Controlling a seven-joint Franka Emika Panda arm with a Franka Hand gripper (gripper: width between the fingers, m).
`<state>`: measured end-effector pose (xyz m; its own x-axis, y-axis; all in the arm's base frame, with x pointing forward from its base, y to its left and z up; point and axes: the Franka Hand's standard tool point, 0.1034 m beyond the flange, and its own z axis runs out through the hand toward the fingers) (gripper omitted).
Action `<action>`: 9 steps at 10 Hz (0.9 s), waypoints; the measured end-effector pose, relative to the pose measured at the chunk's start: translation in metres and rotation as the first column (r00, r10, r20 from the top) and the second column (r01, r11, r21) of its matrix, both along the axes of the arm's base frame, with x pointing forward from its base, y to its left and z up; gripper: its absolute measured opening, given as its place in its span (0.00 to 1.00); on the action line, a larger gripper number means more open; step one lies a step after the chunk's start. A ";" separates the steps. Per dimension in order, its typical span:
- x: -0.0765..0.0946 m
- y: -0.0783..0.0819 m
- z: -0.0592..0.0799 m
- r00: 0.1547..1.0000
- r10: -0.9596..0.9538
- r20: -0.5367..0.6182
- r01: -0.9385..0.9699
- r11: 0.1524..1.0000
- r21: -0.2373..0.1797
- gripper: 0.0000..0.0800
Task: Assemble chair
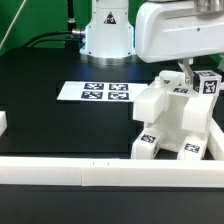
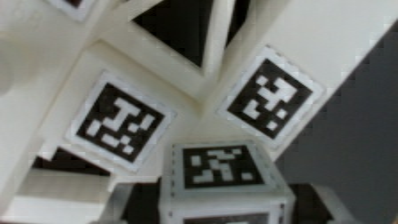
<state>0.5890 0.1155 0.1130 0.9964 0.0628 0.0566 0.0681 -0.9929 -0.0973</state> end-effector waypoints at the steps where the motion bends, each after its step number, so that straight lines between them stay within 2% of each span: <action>1: 0.000 0.000 0.000 0.997 -0.076 -0.008 0.076 0.997 0.004 0.35; 4: 0.000 0.000 0.000 0.972 -0.234 -0.025 0.234 0.972 0.009 0.36; 7: 0.000 0.002 0.000 0.896 -0.441 -0.052 0.442 0.897 0.014 0.36; 8: -0.001 0.003 0.000 0.845 -0.531 -0.066 0.533 0.846 0.017 0.36; 9: -0.001 0.003 0.000 0.834 -0.548 -0.069 0.550 0.835 0.017 0.36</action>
Offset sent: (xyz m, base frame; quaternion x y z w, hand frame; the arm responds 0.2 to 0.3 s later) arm 0.0000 0.0000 0.0000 0.0000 0.0000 0.1296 0.9916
